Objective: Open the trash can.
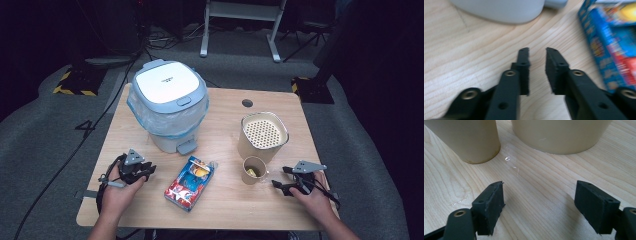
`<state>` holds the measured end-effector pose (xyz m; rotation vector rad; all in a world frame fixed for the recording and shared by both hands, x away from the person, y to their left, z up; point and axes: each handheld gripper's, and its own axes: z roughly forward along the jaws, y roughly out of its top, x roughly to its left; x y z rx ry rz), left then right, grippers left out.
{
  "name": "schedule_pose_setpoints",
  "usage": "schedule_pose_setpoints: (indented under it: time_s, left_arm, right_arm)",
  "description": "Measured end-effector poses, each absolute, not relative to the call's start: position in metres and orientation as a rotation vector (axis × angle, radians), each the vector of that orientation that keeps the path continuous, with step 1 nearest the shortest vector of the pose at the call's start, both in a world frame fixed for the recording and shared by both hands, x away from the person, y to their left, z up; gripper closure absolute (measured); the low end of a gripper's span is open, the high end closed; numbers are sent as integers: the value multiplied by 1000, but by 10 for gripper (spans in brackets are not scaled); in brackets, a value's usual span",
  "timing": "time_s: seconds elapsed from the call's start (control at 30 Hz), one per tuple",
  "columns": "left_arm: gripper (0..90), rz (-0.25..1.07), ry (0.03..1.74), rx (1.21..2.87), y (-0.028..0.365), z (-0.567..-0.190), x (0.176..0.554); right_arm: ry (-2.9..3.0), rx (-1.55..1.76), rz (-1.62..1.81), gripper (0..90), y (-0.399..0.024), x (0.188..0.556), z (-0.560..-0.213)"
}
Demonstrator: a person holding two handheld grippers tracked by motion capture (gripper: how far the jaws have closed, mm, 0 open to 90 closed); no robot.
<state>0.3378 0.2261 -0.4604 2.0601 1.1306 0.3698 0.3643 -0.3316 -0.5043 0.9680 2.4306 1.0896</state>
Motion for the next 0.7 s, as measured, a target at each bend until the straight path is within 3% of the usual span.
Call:
schedule_pose_setpoints:
  time_s: [0.17,0.7]
  left_arm:
    - [898,378,1073,2046,226,-435,338]
    - [900,367,914,1991,219,-376,349]
  right_arm:
    - [2430,967,1090,236,-332,364,-504]
    - [2430,967,1090,236,-332,364,-504]
